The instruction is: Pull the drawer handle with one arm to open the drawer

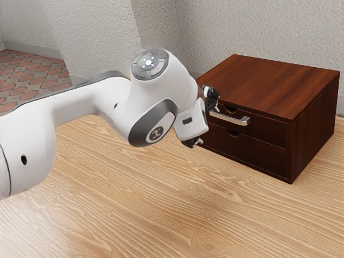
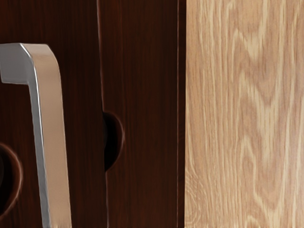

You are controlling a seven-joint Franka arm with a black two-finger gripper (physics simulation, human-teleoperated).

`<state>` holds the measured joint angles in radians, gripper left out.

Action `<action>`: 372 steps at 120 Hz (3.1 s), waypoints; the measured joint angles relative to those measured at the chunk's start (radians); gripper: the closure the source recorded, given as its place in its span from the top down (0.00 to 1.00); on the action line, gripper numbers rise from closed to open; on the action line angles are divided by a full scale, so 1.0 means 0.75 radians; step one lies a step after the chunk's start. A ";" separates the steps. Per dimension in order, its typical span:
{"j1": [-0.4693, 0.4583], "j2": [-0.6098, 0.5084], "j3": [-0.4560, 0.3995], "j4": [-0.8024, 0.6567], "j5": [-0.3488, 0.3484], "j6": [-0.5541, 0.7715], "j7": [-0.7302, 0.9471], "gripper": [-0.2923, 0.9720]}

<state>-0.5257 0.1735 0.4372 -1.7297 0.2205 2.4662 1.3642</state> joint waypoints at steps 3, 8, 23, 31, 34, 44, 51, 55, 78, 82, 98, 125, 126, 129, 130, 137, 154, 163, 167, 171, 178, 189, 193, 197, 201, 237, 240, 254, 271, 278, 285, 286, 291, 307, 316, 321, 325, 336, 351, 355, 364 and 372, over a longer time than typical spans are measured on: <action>0.002 0.011 0.000 0.009 -0.001 0.004 0.000 0.77; 0.003 0.030 0.000 0.026 -0.003 0.009 0.001 0.77; 0.014 0.063 -0.001 0.049 -0.009 0.022 0.001 0.77; 0.020 0.073 -0.002 0.050 -0.012 0.032 0.002 0.77; 0.021 0.076 -0.002 0.050 -0.012 0.036 0.002 0.77; 0.021 0.081 -0.003 0.048 -0.029 0.056 0.004 0.77; 0.021 0.081 -0.004 0.045 -0.049 0.071 0.008 0.77; 0.021 0.081 -0.004 0.044 -0.076 0.081 0.015 0.77; 0.019 0.113 -0.002 0.039 -0.143 0.117 0.049 0.77; 0.020 0.118 -0.002 0.040 -0.148 0.121 0.053 0.77; 0.042 0.132 -0.002 0.043 -0.160 0.146 0.070 0.77; 0.052 0.167 -0.001 0.048 -0.167 0.175 0.090 0.77; 0.052 0.167 -0.001 0.048 -0.167 0.176 0.090 0.77; 0.052 0.168 -0.002 0.049 -0.166 0.178 0.092 0.77; 0.052 0.168 -0.001 0.049 -0.166 0.178 0.093 0.77; 0.051 0.176 -0.002 0.049 -0.170 0.183 0.096 0.77; 0.036 0.175 0.000 0.037 -0.179 0.188 0.103 0.78; 0.031 0.170 0.001 0.026 -0.179 0.190 0.106 0.78; 0.025 0.165 0.005 0.016 -0.181 0.191 0.108 0.79; 0.017 0.156 0.009 0.006 -0.180 0.192 0.109 0.79; 0.006 0.142 0.013 -0.008 -0.169 0.192 0.111 0.77; -0.004 0.103 0.019 -0.040 -0.149 0.189 0.115 0.73; -0.006 0.092 0.020 -0.051 -0.143 0.188 0.116 0.72; -0.005 0.080 0.021 -0.062 -0.141 0.187 0.117 0.72; -0.003 0.066 0.022 -0.076 -0.140 0.187 0.118 0.72; -0.031 -0.051 0.044 -0.202 -0.125 0.181 0.125 0.75; -0.032 -0.060 0.045 -0.211 -0.122 0.181 0.126 0.75; -0.036 -0.097 0.045 -0.254 -0.112 0.180 0.127 0.76; -0.037 -0.138 0.046 -0.300 -0.107 0.180 0.130 0.77; -0.041 -0.155 0.048 -0.320 -0.099 0.179 0.130 0.77; -0.043 -0.170 0.049 -0.336 -0.094 0.179 0.131 0.77; -0.043 -0.173 0.049 -0.338 -0.093 0.179 0.131 0.77; -0.044 -0.188 0.049 -0.354 -0.092 0.179 0.131 0.77; -0.049 -0.246 0.050 -0.409 -0.086 0.177 0.133 0.77; -0.050 -0.278 0.049 -0.436 -0.083 0.176 0.133 0.76; -0.049 -0.295 0.049 -0.451 -0.081 0.174 0.133 0.75; -0.047 -0.310 0.049 -0.462 -0.073 0.172 0.133 0.75; -0.035 -0.344 0.049 -0.493 -0.056 0.169 0.134 0.76; -0.025 -0.379 0.042 -0.530 -0.046 0.165 0.134 0.77; -0.024 -0.388 0.040 -0.539 -0.045 0.163 0.133 0.76; -0.027 -0.402 0.034 -0.550 -0.040 0.151 0.133 0.77; -0.027 -0.414 0.030 -0.553 -0.036 0.126 0.133 0.77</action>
<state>-0.5463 -0.1369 0.4599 -2.1441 0.1937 2.5611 1.4637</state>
